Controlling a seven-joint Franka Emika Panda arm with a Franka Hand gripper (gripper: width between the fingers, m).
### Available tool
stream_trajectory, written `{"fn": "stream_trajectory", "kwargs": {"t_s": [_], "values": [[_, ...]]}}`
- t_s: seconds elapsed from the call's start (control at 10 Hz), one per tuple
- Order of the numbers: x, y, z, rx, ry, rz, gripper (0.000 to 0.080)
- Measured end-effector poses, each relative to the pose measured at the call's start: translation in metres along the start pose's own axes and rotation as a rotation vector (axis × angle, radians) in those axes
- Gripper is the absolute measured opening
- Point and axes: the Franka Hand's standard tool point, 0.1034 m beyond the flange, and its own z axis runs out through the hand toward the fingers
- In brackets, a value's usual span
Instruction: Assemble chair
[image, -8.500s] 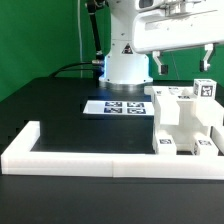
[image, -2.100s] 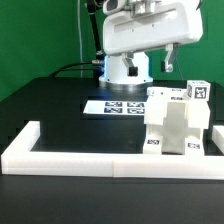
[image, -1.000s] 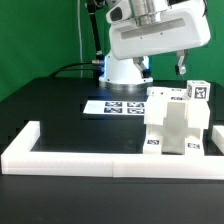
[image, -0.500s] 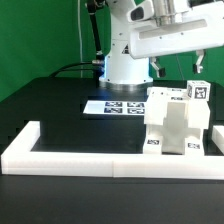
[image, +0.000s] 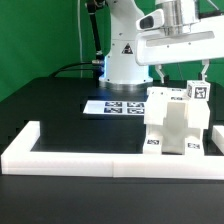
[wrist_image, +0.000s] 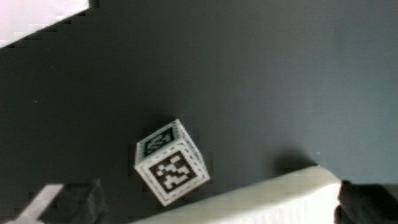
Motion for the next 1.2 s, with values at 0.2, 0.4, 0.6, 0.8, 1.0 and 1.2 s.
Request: {"fn": "stream_trajectory", "kwargs": {"t_s": [0.2, 0.4, 0.6, 0.8, 1.0, 1.2], "values": [[-0.019, -0.003, 0.015, -0.041, 0.037, -0.069, 0.0649], [-0.029, 0.003, 0.039, -0.097, 0.028, -0.128, 0.0649], [-0.028, 0.01, 0.049, -0.123, 0.039, -0.155, 0.0649], [-0.026, 0.015, 0.052, -0.133, 0.045, -0.147, 0.0649], [-0.026, 0.015, 0.052, -0.133, 0.045, -0.146, 0.0649], [-0.023, 0.017, 0.051, -0.133, 0.049, -0.147, 0.0649]]}}
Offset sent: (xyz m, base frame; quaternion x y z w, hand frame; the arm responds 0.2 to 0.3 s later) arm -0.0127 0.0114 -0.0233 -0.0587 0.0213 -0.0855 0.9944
